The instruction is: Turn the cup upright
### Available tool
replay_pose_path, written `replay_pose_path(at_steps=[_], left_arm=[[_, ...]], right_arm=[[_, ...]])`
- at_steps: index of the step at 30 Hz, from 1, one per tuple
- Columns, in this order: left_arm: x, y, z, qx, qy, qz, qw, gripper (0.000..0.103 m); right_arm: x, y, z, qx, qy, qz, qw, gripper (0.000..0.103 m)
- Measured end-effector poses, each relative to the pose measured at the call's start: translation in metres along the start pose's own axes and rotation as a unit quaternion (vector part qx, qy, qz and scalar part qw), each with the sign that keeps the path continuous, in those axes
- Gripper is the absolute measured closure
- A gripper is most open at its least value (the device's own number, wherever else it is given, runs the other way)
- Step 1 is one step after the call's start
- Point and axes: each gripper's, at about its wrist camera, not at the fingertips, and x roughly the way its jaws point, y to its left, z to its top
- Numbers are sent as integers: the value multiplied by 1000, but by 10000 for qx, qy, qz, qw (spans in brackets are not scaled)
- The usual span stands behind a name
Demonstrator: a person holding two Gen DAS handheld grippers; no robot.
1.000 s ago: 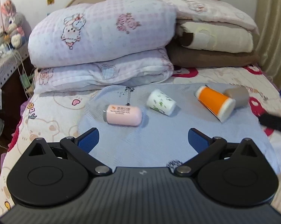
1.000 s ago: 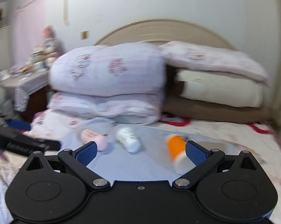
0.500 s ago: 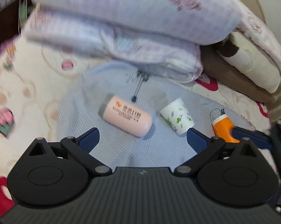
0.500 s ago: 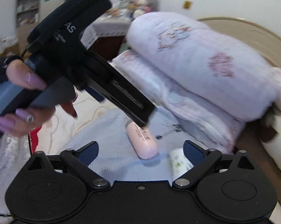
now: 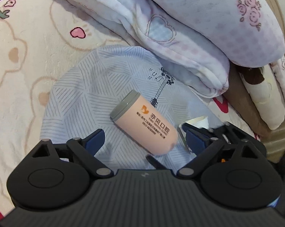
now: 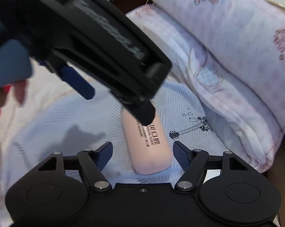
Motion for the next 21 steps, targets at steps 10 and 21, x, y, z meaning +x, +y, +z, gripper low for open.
replay_pose_path(at_steps=[10, 21], left_arm=[[13, 4, 0, -112, 141, -4, 9998, 19], [14, 2, -11, -35, 309, -286, 9991, 19]], right_arm=[[38, -12, 0, 72, 214, 239, 9995, 34], [-2, -9, -10, 680, 121, 159, 9975, 34]])
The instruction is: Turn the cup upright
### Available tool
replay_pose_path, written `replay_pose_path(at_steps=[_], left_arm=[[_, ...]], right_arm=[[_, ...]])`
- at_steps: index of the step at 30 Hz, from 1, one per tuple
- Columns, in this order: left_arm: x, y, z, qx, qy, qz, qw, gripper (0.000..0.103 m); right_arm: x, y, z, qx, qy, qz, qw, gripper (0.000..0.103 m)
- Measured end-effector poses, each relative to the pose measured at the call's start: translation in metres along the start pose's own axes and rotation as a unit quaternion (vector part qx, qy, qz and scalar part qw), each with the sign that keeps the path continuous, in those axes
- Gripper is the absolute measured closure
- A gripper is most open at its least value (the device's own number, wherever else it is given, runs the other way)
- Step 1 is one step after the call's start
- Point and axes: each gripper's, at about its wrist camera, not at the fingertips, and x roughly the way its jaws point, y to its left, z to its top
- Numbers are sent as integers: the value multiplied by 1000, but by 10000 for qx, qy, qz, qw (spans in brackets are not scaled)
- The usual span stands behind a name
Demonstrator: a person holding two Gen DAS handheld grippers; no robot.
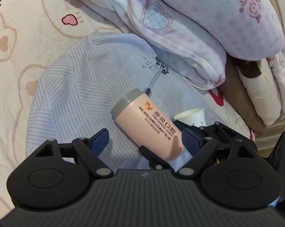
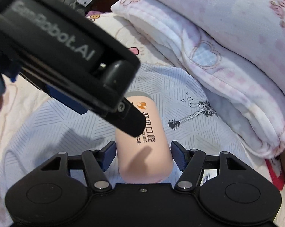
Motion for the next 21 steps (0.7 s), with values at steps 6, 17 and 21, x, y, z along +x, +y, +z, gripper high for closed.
replay_pose_path(at_steps=[6, 17, 21], left_arm=[[3, 2, -15, -96, 401, -266, 9988, 19], [1, -26, -55, 253, 998, -680, 9924, 19], [9, -41, -70, 431, 1231, -821, 9880, 19]], right_arm=[[-31, 8, -23, 211, 0, 20, 9998, 35], [-79, 9, -94, 976, 97, -576, 9935, 35], [-93, 3, -119, 1404, 134, -629, 9880, 35]])
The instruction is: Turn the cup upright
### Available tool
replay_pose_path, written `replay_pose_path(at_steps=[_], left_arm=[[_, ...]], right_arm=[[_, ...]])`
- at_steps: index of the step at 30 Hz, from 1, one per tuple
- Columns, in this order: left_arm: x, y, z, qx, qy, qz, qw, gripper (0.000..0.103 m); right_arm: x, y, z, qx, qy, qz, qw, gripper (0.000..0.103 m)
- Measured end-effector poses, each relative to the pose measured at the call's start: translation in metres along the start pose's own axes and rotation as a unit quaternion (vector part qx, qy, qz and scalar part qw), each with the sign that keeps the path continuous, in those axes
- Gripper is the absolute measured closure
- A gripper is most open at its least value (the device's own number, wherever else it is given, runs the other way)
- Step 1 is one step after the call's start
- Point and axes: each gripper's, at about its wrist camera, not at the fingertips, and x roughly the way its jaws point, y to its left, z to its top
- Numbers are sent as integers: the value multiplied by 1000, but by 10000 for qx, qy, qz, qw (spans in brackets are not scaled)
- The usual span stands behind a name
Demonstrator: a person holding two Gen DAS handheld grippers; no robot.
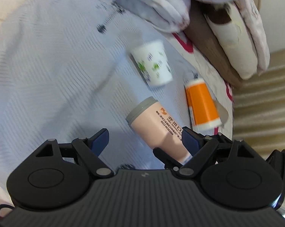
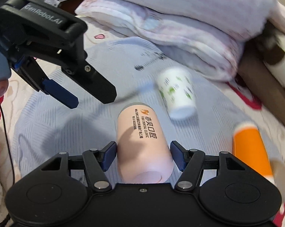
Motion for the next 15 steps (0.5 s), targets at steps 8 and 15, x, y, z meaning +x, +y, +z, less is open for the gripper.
replay_pose_path(at_steps=[8, 15], left_arm=[[37, -32, -27, 336, 438, -375, 9978, 21], [77, -45, -48, 269, 836, -405, 9953, 31]], right_arm=[[-20, -15, -37, 563, -74, -120, 9983, 35], [-25, -24, -63, 1006, -94, -180, 9947, 36]])
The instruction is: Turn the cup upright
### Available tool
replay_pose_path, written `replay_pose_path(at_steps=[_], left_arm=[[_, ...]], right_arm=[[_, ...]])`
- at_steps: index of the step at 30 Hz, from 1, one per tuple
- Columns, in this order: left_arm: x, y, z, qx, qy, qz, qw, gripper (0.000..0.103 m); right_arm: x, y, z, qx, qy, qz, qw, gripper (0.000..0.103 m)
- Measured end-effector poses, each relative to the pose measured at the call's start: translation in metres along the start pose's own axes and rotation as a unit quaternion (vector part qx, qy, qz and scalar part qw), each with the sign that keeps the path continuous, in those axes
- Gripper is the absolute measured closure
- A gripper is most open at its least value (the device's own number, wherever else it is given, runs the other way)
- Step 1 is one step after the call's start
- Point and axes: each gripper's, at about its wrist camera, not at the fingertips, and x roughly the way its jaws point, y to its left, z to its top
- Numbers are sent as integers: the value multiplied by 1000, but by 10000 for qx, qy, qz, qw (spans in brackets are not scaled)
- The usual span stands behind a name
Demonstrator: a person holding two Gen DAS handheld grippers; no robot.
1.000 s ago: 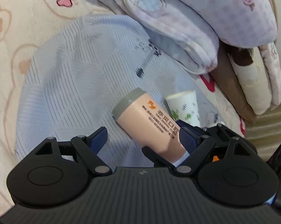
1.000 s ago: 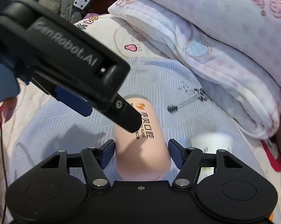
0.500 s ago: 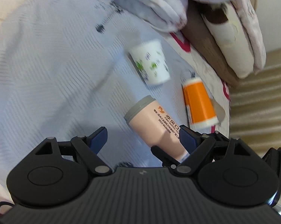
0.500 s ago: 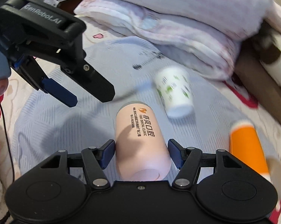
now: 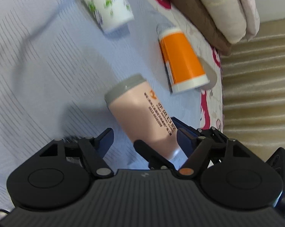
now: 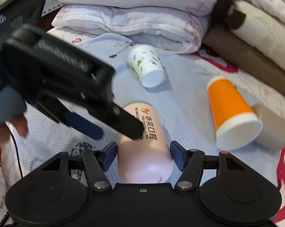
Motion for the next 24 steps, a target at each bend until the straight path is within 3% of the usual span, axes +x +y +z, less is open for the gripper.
replay_pose_path(at_steps=[3, 9, 13, 14, 24], left_arm=[[9, 1, -5, -101, 96, -15, 9999, 31], [11, 3, -2, 37, -155, 284, 9995, 32], [14, 8, 3, -32, -193, 198, 9996, 37], [14, 8, 3, -3, -201, 185, 9996, 41], [14, -3, 5, 509, -462, 393, 9969, 42]], right_arm=[[2, -3, -8, 162, 36, 49, 9998, 36], [8, -7, -15, 374, 174, 170, 9990, 36], [11, -10, -14, 411, 251, 253, 9985, 36], [12, -10, -13, 378, 302, 277, 9984, 36], [36, -13, 25, -589, 1333, 754, 9865, 33]])
